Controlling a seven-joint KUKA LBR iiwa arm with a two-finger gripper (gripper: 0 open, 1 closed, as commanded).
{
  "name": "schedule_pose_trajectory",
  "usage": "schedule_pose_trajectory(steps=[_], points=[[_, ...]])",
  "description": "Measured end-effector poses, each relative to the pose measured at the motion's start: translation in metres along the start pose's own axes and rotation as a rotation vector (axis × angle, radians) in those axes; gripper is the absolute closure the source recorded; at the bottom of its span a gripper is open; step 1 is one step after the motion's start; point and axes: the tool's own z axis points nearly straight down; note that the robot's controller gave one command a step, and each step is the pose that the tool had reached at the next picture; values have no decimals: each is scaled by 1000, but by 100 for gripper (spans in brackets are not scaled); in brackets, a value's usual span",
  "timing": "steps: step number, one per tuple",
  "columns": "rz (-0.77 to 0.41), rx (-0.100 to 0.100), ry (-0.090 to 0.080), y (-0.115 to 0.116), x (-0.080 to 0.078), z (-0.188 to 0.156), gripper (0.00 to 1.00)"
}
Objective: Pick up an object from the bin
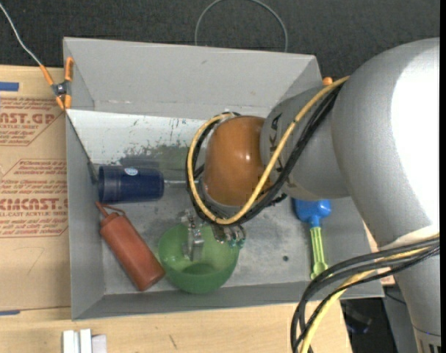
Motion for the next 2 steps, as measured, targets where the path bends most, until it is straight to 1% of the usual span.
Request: schedule_pose_trajectory(steps=[1, 2], points=[[22, 0, 0, -5, -19, -88, 100], [-41, -1, -3, -3, 0, -158, 0]])
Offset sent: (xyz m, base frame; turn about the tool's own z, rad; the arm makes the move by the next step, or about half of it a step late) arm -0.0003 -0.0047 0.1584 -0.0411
